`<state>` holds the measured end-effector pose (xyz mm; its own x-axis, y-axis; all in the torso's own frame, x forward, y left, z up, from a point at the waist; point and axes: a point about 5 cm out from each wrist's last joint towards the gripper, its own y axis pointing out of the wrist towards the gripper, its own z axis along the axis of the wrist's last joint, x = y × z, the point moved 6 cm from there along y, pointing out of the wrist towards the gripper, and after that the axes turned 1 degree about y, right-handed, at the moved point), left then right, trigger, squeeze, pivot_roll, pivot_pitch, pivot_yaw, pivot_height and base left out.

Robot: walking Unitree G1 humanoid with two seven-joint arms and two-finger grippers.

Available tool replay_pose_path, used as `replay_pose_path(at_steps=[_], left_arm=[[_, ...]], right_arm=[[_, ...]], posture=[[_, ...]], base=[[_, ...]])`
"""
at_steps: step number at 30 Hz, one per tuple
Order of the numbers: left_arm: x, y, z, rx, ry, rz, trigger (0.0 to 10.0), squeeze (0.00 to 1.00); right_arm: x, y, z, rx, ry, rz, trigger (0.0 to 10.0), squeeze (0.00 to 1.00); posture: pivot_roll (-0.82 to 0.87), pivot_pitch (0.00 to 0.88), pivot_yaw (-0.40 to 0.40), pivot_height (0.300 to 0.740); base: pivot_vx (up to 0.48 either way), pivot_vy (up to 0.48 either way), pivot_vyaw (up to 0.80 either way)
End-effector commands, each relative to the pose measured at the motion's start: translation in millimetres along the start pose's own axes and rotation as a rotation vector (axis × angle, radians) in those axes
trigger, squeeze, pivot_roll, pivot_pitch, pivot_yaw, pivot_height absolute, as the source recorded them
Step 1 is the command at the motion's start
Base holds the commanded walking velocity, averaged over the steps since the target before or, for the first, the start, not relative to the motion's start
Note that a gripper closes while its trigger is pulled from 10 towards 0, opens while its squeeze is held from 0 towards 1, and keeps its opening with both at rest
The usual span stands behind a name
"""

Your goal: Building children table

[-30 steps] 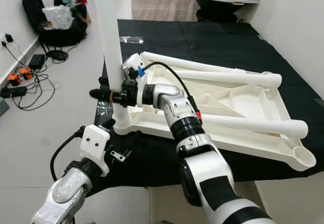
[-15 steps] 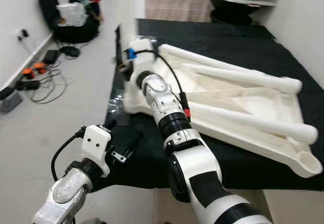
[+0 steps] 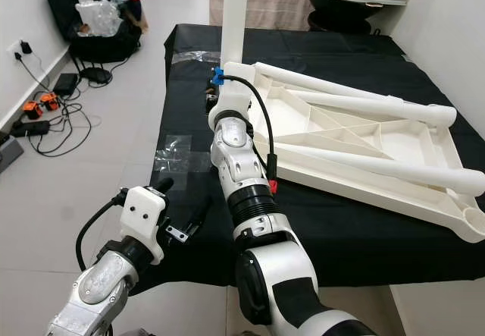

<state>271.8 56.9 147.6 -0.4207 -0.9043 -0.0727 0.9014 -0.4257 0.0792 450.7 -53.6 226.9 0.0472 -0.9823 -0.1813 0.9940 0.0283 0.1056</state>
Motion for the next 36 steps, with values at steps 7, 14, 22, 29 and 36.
replay_pose_path(at_steps=[7, 14, 22, 29, 36], left_arm=[[0.7, 1.2, -3, -0.007, -0.005, 0.003, 10.0, 0.00], [0.1, 1.1, -3, -0.006, -0.004, 0.002, 10.0, 0.00], [0.8, 0.7, -1, -0.003, -0.005, 0.001, 10.0, 0.00], [1.7, -0.9, 0, -0.004, -0.013, 0.000, 10.0, 0.00], [1.9, -0.9, -1, -0.009, -0.014, 0.000, 10.0, 0.00]], right_arm=[[-20.1, 2.4, 0, -0.045, -0.033, 0.361, 10.0, 0.00], [-40.2, -28.8, -15, -0.199, 0.027, 0.870, 10.0, 0.00], [-47.5, -61.8, -19, -0.259, 0.038, 1.206, 10.0, 0.00], [-59.0, -69.6, -22, -0.285, 0.053, 1.296, 0.0, 0.00], [-50.0, -32.2, -13, -0.157, -0.007, 0.975, 0.0, 0.00]], posture=[[0.06, 0.055, -0.098, 0.740], [0.06, 0.059, -0.097, 0.740], [0.06, 0.065, -0.101, 0.740], [0.07, 0.085, -0.104, 0.740], [0.07, 0.080, -0.100, 0.740]], base=[[0.000, 0.000, 0.00], [0.000, 0.000, 0.00], [0.000, 0.000, 0.00], [0.000, 0.000, 0.00], [0.000, 0.000, 0.00]])
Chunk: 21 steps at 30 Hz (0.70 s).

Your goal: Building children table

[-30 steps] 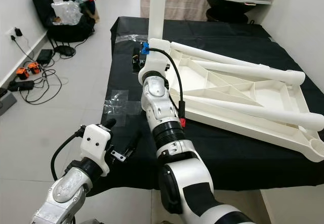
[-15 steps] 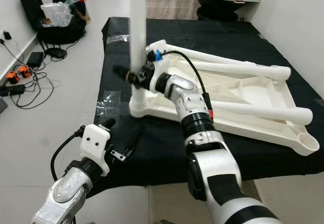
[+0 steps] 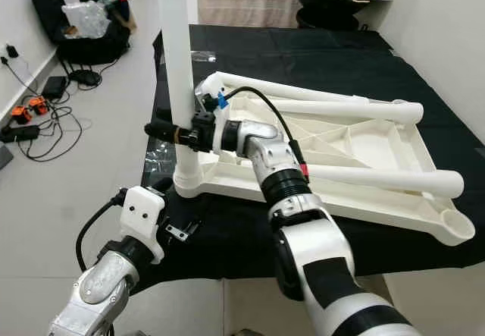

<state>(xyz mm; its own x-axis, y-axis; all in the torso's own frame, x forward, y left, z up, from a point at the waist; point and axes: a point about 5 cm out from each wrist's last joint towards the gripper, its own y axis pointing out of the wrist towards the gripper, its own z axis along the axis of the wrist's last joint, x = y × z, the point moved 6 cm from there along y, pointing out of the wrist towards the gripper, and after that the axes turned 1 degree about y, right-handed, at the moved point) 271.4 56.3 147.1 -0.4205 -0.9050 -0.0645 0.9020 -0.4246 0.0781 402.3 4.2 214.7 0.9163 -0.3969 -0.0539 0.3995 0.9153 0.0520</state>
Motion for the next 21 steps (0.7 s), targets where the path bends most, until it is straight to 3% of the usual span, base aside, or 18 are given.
replay_pose_path(at_steps=[1, 2, 3, 4, 5, 6, 7, 8, 9, 10, 11, 13, 17, 18, 19, 21], left_arm=[[1.1, -0.8, -1, -0.008, -0.006, -0.001, 10.0, 0.00], [1.1, -0.6, -1, -0.009, -0.005, -0.002, 10.0, 0.00], [1.1, -0.6, -1, -0.009, -0.005, -0.002, 10.0, 0.00], [1.2, -0.4, -2, -0.009, -0.005, -0.004, 10.0, 0.00], [1.2, -0.4, -2, -0.009, -0.005, -0.004, 10.0, 0.00], [1.3, -0.3, -2, -0.010, -0.004, -0.004, 10.0, 0.00], [1.3, -0.3, -2, -0.010, -0.004, -0.004, 10.0, 0.00], [1.4, -0.2, -3, -0.010, -0.003, -0.005, 10.0, 0.00], [1.4, -0.2, -3, -0.010, -0.003, -0.005, 10.0, 0.00], [1.6, -0.2, -3, -0.010, -0.002, -0.005, 10.0, 0.00], [1.6, -0.2, -3, -0.010, -0.002, -0.005, 10.0, 0.00], [2.2, -0.1, -3, -0.011, 0.000, -0.007, 10.0, 0.00], [2.4, -0.1, -3, -0.011, 0.000, -0.008, 10.0, 0.00], [2.4, 0.0, -4, -0.011, 0.000, -0.008, 10.0, 0.00], [2.4, 0.1, -3, -0.011, -0.001, -0.008, 10.0, 0.00], [2.4, 0.1, -3, -0.011, -0.001, -0.008, 10.0, 0.00]], right_arm=[[16.6, -0.2, 6, 0.032, 0.015, -0.137, 0.0, 0.00], [36.1, -4.5, 11, 0.058, 0.012, -0.309, 0.0, 0.00], [36.1, -4.5, 11, 0.058, 0.012, -0.309, 0.0, 0.00], [62.6, -17.7, 12, 0.046, -0.011, -0.569, 0.0, 0.00], [62.6, -17.7, 12, 0.046, -0.011, -0.569, 0.0, 0.00], [81.4, -35.7, 9, 0.038, -0.010, -0.780, 0.0, 0.00], [81.4, -35.7, 9, 0.038, -0.010, -0.780, 0.0, 0.00], [94.2, -56.1, 9, 0.045, -0.016, -0.974, 0.0, 0.00], [94.2, -56.1, 9, 0.045, -0.016, -0.974, 0.0, 0.00], [100.3, -71.8, 6, 0.048, -0.003, -1.104, 0.0, 0.00], [100.3, -71.8, 6, 0.048, -0.003, -1.104, 0.0, 0.00], [98.6, -87.8, 0, 0.065, 0.051, -1.274, 0.0, 0.00], [93.0, -85.6, -5, 0.073, 0.099, -1.314, 0.0, 0.00], [89.5, -76.1, -7, 0.084, 0.123, -1.292, 10.0, 0.00], [86.4, -65.2, -7, 0.098, 0.141, -1.246, 10.0, 0.00], [86.4, -65.2, -7, 0.098, 0.141, -1.246, 10.0, 0.00]], posture=[[0.07, 0.080, -0.100, 0.740], [0.07, 0.072, -0.100, 0.740], [0.07, 0.072, -0.100, 0.740], [0.07, 0.067, -0.100, 0.740], [0.07, 0.067, -0.100, 0.740], [0.07, 0.059, -0.102, 0.740], [0.07, 0.059, -0.102, 0.740], [0.07, 0.056, -0.100, 0.740], [0.07, 0.056, -0.100, 0.740], [0.07, 0.051, -0.101, 0.740], [0.07, 0.051, -0.101, 0.740], [0.07, 0.050, -0.104, 0.740], [0.07, 0.051, -0.104, 0.740], [0.07, 0.052, -0.101, 0.740], [0.07, 0.053, -0.102, 0.740], [0.07, 0.053, -0.102, 0.740]], base=[[0.000, 0.000, 0.00], [0.000, 0.000, 0.00], [0.000, 0.000, 0.00], [0.000, 0.000, 0.00], [0.000, 0.000, 0.00], [0.000, 0.000, 0.00], [0.000, 0.000, 0.00], [0.000, 0.000, 0.00], [0.000, 0.000, 0.00], [0.000, 0.000, 0.00], [0.000, 0.000, 0.00], [0.000, 0.000, 0.00], [0.000, 0.000, 0.00], [0.000, 0.000, 0.00], [0.000, 0.000, 0.00], [0.000, 0.000, 0.00]])
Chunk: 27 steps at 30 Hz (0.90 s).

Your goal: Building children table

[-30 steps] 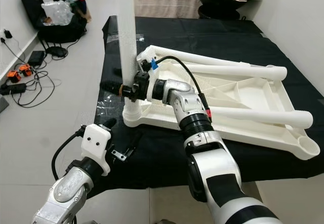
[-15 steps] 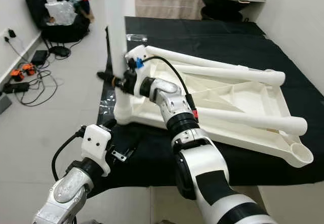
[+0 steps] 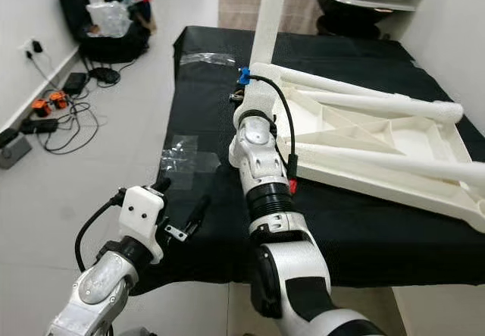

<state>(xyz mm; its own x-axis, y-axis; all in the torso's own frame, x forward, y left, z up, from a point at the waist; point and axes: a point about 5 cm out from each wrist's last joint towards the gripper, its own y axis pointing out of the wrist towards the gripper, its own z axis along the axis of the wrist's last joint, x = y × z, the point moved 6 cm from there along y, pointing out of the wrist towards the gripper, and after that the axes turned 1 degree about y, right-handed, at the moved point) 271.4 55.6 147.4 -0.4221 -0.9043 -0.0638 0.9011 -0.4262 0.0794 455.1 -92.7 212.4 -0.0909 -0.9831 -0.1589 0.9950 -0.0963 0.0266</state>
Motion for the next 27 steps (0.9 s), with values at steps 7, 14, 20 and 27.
replay_pose_path(at_steps=[7, 14, 20, 27], left_arm=[[1.2, 0.3, -4, -0.013, -0.003, -0.003, 10.0, 0.00], [1.1, 0.8, -4, -0.011, -0.005, -0.003, 10.0, 0.00], [2.1, 0.2, -4, -0.010, -0.005, -0.007, 10.0, 0.00], [3.8, -1.4, -3, -0.010, -0.004, -0.009, 10.0, 0.00]], right_arm=[[-29.7, -0.1, 24, 0.119, 0.030, 0.185, 10.0, 0.89], [-52.8, -10.9, 12, 0.043, 0.025, 0.574, 10.0, 0.00], [-73.4, -52.3, -9, -0.112, 0.022, 1.076, 10.0, 0.00], [-86.0, -100.6, -17, -0.200, -0.016, 1.502, 10.0, 0.00]], posture=[[0.06, 0.057, -0.105, 0.740], [0.06, 0.057, -0.107, 0.740], [0.07, 0.049, -0.111, 0.740], [0.08, 0.054, -0.113, 0.740]], base=[[0.000, 0.000, 0.00], [0.000, 0.000, 0.00], [0.000, 0.000, 0.00], [0.000, 0.000, 0.00]])
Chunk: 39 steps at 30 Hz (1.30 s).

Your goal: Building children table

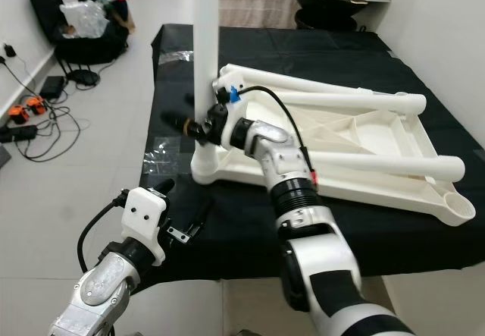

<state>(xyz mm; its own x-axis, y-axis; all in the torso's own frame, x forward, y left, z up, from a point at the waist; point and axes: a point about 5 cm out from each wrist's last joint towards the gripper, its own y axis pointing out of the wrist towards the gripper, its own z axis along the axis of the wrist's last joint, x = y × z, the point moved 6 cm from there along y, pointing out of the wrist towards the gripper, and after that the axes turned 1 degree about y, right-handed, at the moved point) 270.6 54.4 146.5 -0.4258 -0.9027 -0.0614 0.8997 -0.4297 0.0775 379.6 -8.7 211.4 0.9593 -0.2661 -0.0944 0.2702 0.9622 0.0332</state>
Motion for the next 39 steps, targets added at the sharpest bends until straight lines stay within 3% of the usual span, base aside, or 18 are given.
replay_pose_path(at_steps=[1, 5, 6, 13, 15, 17, 18, 19, 21, 22, 23, 25, 31, 33, 34, 37, 38, 39], left_arm=[[2.8, -1.5, -2, -0.009, -0.002, -0.006, 10.0, 0.00], [3.2, -1.6, -2, -0.010, -0.002, -0.007, 10.0, 0.00], [3.4, -1.7, -2, -0.011, -0.003, -0.007, 10.0, 0.00], [3.3, -1.4, -3, -0.011, -0.003, -0.007, 10.0, 0.00], [3.2, -0.8, -3, -0.011, -0.002, -0.009, 10.0, 0.00], [2.9, -0.5, -3, -0.010, -0.001, -0.010, 10.0, 0.00], [2.9, -0.5, -3, -0.010, -0.001, -0.010, 10.0, 0.00], [2.8, -0.4, -3, -0.010, 0.000, -0.010, 10.0, 0.00], [2.8, -0.4, -3, -0.010, 0.000, -0.010, 10.0, 0.00], [2.7, -0.2, -3, -0.009, 0.001, -0.010, 10.0, 0.00], [2.7, -0.2, -3, -0.009, 0.001, -0.010, 10.0, 0.00], [2.1, -0.1, -3, -0.008, 0.003, -0.008, 10.0, 0.00], [1.6, -0.3, -3, -0.006, 0.005, -0.004, 10.0, 0.00], [1.1, -0.4, -2, -0.006, 0.006, 0.000, 10.0, 0.00], [0.7, -0.4, -2, -0.006, 0.006, 0.002, 10.0, 0.00], [0.4, -0.3, -3, -0.006, 0.006, 0.002, 10.0, 0.00], [0.4, -0.1, -3, -0.007, 0.005, 0.001, 10.0, 0.00], [0.4, -0.1, -3, -0.007, 0.005, 0.001, 10.0, 0.00]], right_arm=[[-21.0, 11.9, -9, -0.035, -0.011, 0.141, 10.0, 0.00], [-18.3, 16.7, -9, -0.032, -0.029, 0.117, 9.1, 0.00], [-14.7, 20.6, -8, -0.020, -0.030, 0.087, 0.0, 0.00], [3.4, 26.4, -1, 0.029, -0.046, -0.077, 0.0, 0.00], [32.2, 22.1, 4, 0.060, -0.052, -0.349, 0.0, 0.00], [49.4, 14.9, 6, 0.068, -0.046, -0.524, 0.0, 0.00], [49.4, 14.9, 6, 0.068, -0.046, -0.524, 0.0, 0.00], [72.9, -5.6, 6, 0.070, -0.033, -0.789, 0.0, 0.00], [72.9, -5.6, 6, 0.070, -0.033, -0.789, 0.0, 0.00], [86.7, -26.1, 7, 0.067, -0.048, -0.992, 0.0, 0.00], [86.7, -26.1, 7, 0.067, -0.048, -0.992, 0.0, 0.00], [93.3, -60.5, 8, 0.113, -0.020, -1.298, 0.0, 0.00], [90.6, -64.5, 7, 0.136, -0.008, -1.354, 0.0, 0.00], [88.6, -65.3, 6, 0.144, 0.008, -1.385, 0.9, 0.00], [85.9, -54.7, 10, 0.161, 0.009, -1.351, 10.0, 0.00], [83.4, -46.4, 16, 0.190, 0.001, -1.315, 10.0, 0.00], [80.9, -37.6, 30, 0.246, -0.031, -1.242, 10.0, 1.00], [80.9, -37.6, 30, 0.246, -0.031, -1.242, 10.0, 1.00]], posture=[[0.08, 0.054, -0.113, 0.740], [0.09, 0.054, -0.115, 0.740], [0.09, 0.056, -0.114, 0.740], [0.08, 0.051, -0.114, 0.740], [0.08, 0.049, -0.113, 0.740], [0.08, 0.047, -0.111, 0.740], [0.08, 0.047, -0.111, 0.740], [0.07, 0.047, -0.105, 0.740], [0.07, 0.047, -0.105, 0.740], [0.07, 0.045, -0.108, 0.740], [0.07, 0.045, -0.108, 0.740], [0.08, 0.045, -0.109, 0.740], [0.08, 0.045, -0.110, 0.740], [0.08, 0.044, -0.112, 0.740], [0.07, 0.045, -0.109, 0.740], [0.07, 0.043, -0.111, 0.740], [0.07, 0.043, -0.109, 0.740], [0.07, 0.043, -0.109, 0.740]], base=[[0.000, 0.000, 0.00], [0.000, 0.000, 0.00], [0.000, 0.000, 0.00], [0.000, 0.000, 0.00], [0.000, 0.000, 0.00], [0.000, 0.000, 0.00], [0.000, 0.000, 0.00], [0.000, 0.000, 0.00], [0.000, 0.000, 0.00], [0.000, 0.000, 0.00], [0.000, 0.000, 0.00], [0.000, 0.000, 0.00], [0.000, 0.000, 0.00], [0.000, 0.000, 0.00], [0.000, 0.000, 0.00], [0.000, 0.000, 0.00], [0.000, 0.000, 0.00], [0.000, 0.000, 0.00]])
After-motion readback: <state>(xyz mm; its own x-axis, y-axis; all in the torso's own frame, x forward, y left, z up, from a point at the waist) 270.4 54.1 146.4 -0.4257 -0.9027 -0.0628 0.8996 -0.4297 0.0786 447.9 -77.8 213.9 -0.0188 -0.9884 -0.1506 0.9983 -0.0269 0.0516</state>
